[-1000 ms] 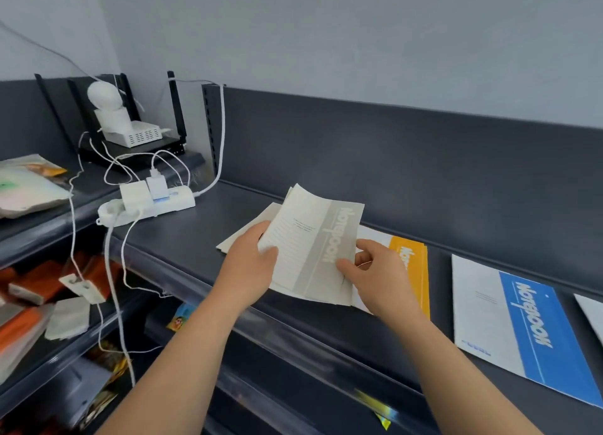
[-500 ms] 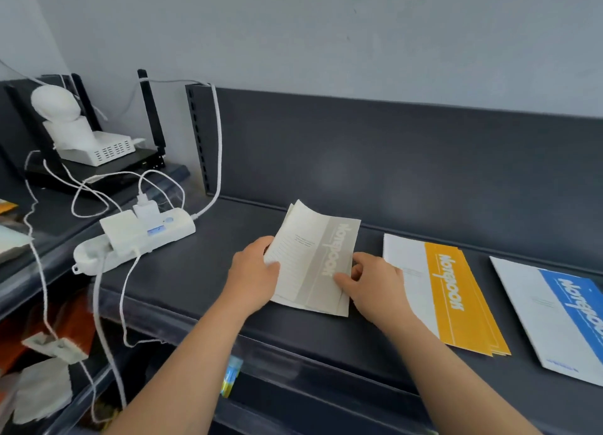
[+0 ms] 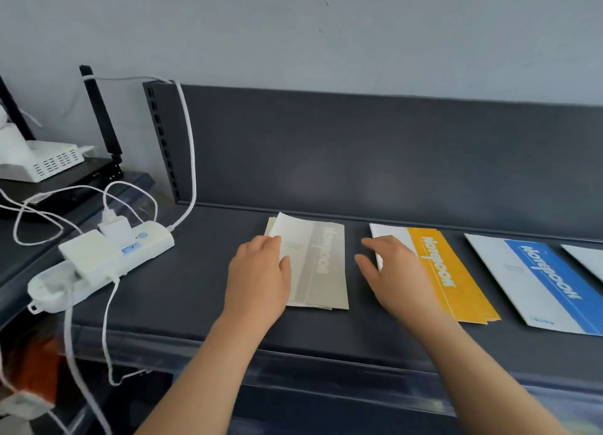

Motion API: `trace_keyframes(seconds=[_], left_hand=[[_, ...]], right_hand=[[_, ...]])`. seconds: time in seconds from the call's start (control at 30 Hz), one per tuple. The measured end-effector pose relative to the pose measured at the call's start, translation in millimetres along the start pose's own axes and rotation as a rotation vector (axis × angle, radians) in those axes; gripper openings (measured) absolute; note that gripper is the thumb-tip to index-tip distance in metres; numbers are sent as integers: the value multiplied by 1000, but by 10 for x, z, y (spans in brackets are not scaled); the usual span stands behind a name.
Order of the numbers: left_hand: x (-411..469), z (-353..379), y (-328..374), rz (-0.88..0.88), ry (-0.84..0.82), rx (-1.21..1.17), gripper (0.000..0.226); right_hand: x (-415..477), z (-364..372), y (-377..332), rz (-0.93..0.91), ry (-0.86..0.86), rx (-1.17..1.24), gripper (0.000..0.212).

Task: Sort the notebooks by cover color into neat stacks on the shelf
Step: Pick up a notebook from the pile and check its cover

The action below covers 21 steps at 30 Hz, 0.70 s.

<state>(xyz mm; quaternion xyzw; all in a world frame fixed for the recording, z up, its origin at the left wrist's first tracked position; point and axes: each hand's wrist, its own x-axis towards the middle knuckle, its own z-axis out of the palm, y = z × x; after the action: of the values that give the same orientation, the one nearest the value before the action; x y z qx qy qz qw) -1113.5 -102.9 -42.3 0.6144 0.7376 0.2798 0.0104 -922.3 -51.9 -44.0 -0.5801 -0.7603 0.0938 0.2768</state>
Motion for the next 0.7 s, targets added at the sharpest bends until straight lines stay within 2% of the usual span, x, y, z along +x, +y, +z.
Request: trace_keyframes(seconds=[0.2,0.33,0.43,0.7], left_hand=[[-59,-68,515,188,19,-99,26],[-131,16,856,279,-8,-145,32],[-209,103,1149,348,-36,-159,35],[-463,541,2105,455,-106,-193,31]], right_hand=[[-259,-373,269,63,112,-88,37],[-469,-613,489,131,158,-121,36],[-644,-816,705,177,181,-142,27],[-1134,-1434,1467,283,256,-178,40]])
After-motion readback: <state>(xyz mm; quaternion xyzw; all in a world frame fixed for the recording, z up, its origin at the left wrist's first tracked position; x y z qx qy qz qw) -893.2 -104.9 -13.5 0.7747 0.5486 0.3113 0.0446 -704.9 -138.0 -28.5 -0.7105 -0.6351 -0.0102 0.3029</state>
